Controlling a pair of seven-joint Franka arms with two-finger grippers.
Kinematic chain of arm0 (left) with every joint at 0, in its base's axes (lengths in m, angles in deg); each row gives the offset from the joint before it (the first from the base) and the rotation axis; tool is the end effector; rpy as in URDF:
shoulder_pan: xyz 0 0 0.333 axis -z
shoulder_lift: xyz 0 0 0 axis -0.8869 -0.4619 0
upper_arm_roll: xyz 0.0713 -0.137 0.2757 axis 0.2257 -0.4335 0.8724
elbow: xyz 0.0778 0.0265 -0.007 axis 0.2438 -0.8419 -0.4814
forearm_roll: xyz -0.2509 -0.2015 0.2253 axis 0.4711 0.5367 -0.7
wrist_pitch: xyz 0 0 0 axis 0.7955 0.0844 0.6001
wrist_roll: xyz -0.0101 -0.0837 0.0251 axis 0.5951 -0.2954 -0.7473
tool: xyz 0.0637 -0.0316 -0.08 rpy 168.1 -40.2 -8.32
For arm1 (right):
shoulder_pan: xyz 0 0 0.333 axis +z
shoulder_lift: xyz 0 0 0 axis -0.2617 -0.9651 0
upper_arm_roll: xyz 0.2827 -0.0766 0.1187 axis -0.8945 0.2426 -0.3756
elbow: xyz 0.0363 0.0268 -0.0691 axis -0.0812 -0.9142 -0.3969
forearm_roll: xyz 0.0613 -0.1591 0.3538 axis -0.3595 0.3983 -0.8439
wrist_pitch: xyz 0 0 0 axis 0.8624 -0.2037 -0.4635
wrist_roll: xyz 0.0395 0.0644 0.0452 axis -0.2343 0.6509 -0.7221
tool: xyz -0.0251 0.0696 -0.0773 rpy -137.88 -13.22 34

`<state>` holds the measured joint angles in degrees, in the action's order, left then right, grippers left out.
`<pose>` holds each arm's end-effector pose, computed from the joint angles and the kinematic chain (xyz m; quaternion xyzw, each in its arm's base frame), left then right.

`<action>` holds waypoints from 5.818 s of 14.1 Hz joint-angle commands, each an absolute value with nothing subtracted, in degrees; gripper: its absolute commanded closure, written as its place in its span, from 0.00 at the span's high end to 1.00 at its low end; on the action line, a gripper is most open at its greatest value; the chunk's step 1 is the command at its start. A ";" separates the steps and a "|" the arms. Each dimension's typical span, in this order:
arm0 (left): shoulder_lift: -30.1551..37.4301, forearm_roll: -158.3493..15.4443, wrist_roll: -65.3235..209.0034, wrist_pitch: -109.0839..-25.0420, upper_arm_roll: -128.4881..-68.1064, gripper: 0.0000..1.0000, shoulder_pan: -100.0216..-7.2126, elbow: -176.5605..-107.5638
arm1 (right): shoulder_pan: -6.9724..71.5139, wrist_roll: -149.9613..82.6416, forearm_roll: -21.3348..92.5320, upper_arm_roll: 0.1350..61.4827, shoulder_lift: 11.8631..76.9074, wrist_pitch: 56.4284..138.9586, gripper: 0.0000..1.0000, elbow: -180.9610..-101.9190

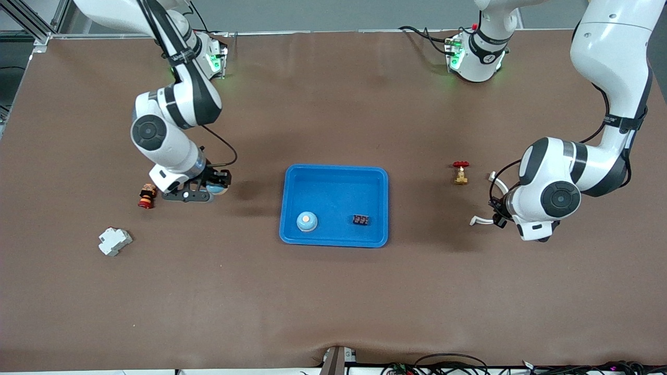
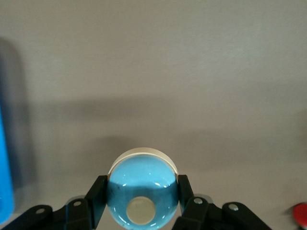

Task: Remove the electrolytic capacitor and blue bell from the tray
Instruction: 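Lift the bell with the right gripper while the left gripper lifts the capacitor, then lower the bell beside the red buttons while the left gripper lowers the capacitor, then return the right gripper and the left gripper to the blue tray, then grasp the second bell with the right gripper while the left gripper grasps the capacitor, then carry the bell off the tray while the left gripper carries the capacitor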

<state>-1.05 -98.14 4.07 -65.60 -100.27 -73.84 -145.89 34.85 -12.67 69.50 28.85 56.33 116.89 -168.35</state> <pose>0.6165 -0.0651 0.2465 -0.8716 -0.4693 0.0763 0.1193 0.5264 0.1538 0.2890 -0.9995 0.0165 0.0260 0.0053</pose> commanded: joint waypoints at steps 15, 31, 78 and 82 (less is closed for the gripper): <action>-0.89 -99.25 3.50 -75.67 -100.89 1.00 -75.06 -154.94 | 16.93 -38.38 69.72 27.91 46.94 133.60 0.00 -171.80; -7.12 -95.39 -22.42 -74.88 -106.08 1.00 -59.17 -134.82 | 21.39 -27.44 69.10 27.38 48.68 112.08 1.00 -158.80; -6.42 -97.05 -9.87 -57.31 -104.67 0.00 -63.97 -126.10 | 51.74 32.72 70.42 27.47 17.22 100.31 0.00 -112.91; -6.07 -99.25 0.57 -57.31 -104.76 0.00 -71.09 -129.62 | 48.32 25.10 70.34 27.56 19.07 96.16 0.00 -112.73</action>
<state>-7.52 -98.20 -3.85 -57.90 -103.89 -67.91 -127.33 51.35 29.67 70.49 28.28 17.21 98.05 -112.39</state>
